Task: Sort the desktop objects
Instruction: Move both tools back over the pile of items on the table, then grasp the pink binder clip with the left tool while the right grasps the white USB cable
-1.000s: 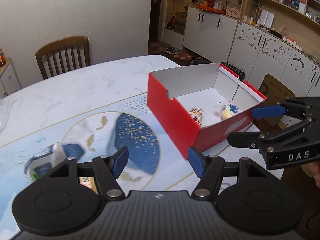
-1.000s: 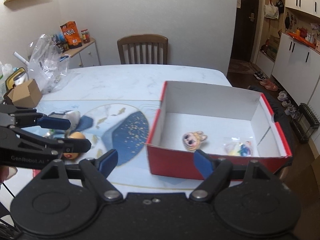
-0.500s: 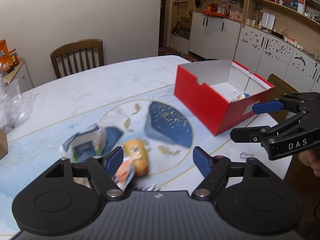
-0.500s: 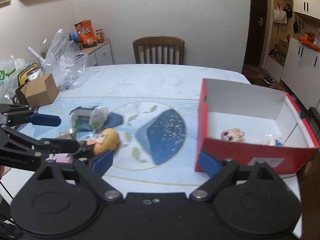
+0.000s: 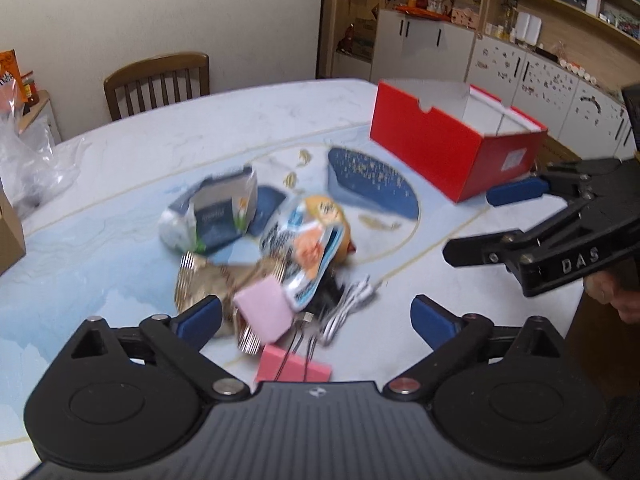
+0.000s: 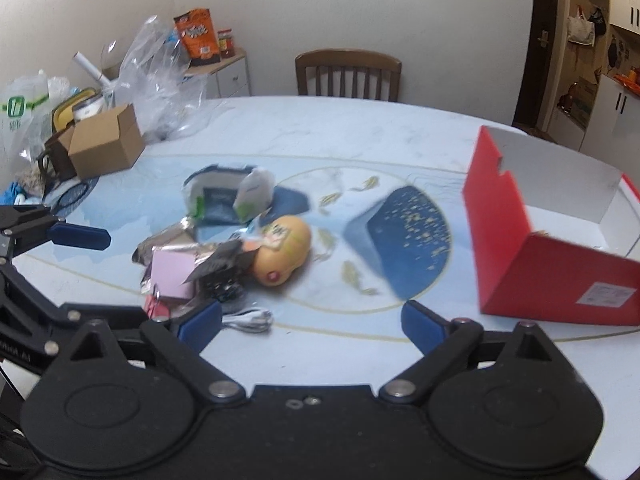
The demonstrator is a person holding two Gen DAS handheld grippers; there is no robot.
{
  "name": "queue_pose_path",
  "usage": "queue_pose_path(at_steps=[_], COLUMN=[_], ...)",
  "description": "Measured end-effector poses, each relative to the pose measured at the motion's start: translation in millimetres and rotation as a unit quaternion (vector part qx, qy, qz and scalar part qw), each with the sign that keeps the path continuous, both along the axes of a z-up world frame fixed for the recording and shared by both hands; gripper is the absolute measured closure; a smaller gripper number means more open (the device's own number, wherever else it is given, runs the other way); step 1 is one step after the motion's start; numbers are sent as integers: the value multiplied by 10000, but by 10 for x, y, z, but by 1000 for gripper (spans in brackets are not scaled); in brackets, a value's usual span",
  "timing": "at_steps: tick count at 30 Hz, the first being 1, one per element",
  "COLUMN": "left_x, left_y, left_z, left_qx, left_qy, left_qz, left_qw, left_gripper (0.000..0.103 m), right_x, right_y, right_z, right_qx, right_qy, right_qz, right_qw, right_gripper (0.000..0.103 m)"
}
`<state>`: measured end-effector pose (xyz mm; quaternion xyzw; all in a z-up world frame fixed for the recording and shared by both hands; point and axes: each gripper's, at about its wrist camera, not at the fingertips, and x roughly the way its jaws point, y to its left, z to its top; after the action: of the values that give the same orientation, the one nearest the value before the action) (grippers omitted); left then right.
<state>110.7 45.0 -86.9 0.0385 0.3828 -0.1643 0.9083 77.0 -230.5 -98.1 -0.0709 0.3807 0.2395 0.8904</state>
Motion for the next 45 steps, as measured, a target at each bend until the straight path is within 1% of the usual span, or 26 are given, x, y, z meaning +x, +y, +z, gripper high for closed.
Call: queue_pose_path(at_steps=[4,9,13,16,20,26,28,30,34,35,37,40,41,42,43,45], left_x=[-54,-64,-42,-29,-20,2,17,27,18,14,12,21,21,21,18,19], left_y=[101,179,189,176,136,136,142,143,145,141,145,139,132,133,127,115], left_z=[-190,-380,-456,-519,-598,-657,-678,-689,-685,-686,-682,-670,-668,-667,-662,-659], left_qx=[122,259,334,404,594,607,597,618,567,574,536,514,515,504,491,509], left_qy=[146,180,81,80,61,76,131,152,157,158,163,172,172,176,181,187], left_qz=[-122,-222,-252,-366,-450,-455,-455,-450,-482,-489,-492,-509,-512,-519,-530,-516], left_qw=[9997,9993,9991,9985,9972,9971,9971,9970,9971,9970,9972,9972,9972,9972,9972,9972], left_gripper=[2,2,2,2,2,3,11,15,29,30,37,43,45,49,53,53], right_x=[-18,-30,-13,9,63,148,169,186,194,190,178,173,173,174,173,171], right_y=[172,357,493,571,668,718,731,759,805,814,826,844,844,845,842,823], right_z=[-133,-270,-366,-420,-500,-594,-621,-646,-690,-696,-703,-702,-699,-692,-688,-685], right_qx=[-126,-169,-222,-241,-345,-298,-278,-326,-394,-406,-434,-474,-469,-463,-464,-439], right_qy=[85,204,249,292,348,563,627,637,682,688,671,643,640,627,624,632], right_qz=[50,101,149,222,284,266,264,282,368,395,432,481,492,504,514,518], right_qw=[9999,9996,9993,9990,9984,9976,9973,9970,9962,9960,9959,9956,9956,9957,9956,9957], right_gripper=[7,7,7,7,8,9,9,11,16,18,19,21,24,27,27,29])
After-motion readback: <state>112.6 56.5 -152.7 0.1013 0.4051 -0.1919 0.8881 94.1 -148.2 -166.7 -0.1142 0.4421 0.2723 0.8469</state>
